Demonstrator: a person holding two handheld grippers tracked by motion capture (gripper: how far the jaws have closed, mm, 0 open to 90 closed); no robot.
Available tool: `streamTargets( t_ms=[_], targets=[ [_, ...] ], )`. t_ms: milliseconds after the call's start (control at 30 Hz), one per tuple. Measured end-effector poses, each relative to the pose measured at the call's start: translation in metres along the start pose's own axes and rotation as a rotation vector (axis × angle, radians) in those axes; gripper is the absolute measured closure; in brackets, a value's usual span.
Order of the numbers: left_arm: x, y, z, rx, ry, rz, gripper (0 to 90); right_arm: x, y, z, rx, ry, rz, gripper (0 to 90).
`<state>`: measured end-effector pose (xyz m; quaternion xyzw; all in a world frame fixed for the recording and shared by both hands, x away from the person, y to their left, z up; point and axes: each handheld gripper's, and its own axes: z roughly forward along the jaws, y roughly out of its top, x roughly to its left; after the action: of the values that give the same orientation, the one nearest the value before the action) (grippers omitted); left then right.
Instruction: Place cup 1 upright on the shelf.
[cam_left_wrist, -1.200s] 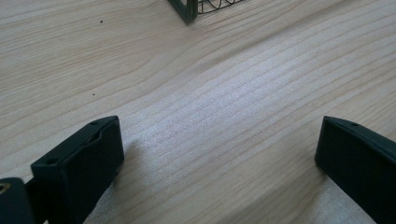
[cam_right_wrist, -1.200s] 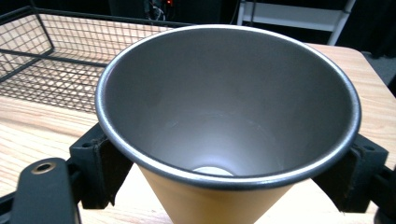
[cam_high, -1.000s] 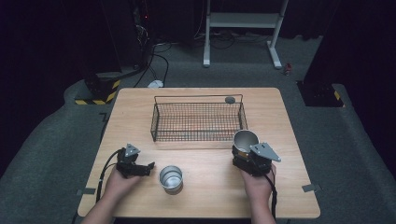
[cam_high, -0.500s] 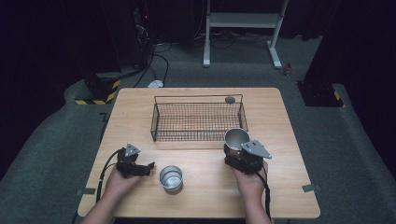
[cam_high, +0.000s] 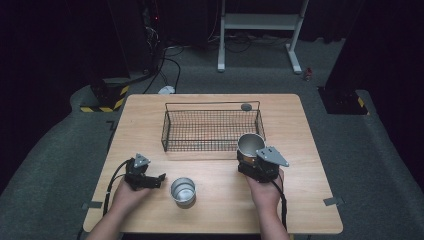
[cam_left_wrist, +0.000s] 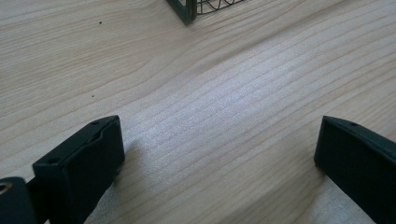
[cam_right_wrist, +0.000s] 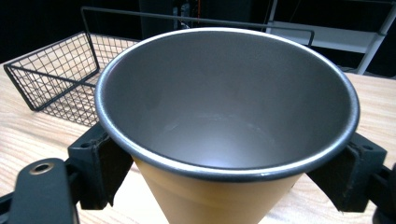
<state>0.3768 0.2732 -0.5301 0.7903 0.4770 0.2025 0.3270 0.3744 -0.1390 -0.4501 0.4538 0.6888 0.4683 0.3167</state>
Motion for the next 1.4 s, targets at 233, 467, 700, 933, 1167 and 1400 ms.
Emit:
streamTargets(
  t_ms=[233,467,700,933,1167,1400],
  targets=[
    [0.000,0.000,0.000,0.000,0.000,-0.002,2.1,0.000,0.014,0.001,-0.006,0.003,-0.010,15.2],
    [0.000,0.000,0.000,0.000,0.000,-0.003,2.1,-0.002,0.027,0.004,-0.009,0.006,-0.013,15.2],
    [0.000,0.000,0.000,0.001,0.000,-0.003,2.1,-0.002,0.038,0.005,-0.019,-0.001,-0.022,15.2],
    [0.000,-0.001,-0.001,-0.002,0.003,-0.002,2.4,0.000,0.051,0.012,-0.030,-0.002,-0.032,15.2],
    [0.000,-0.001,-0.001,-0.003,0.003,-0.001,2.5,0.000,0.061,0.020,-0.037,-0.006,-0.033,15.2],
    [0.000,-0.001,-0.001,-0.006,0.003,-0.004,2.5,-0.002,0.068,0.032,-0.029,-0.012,-0.028,15.2]
  ],
)
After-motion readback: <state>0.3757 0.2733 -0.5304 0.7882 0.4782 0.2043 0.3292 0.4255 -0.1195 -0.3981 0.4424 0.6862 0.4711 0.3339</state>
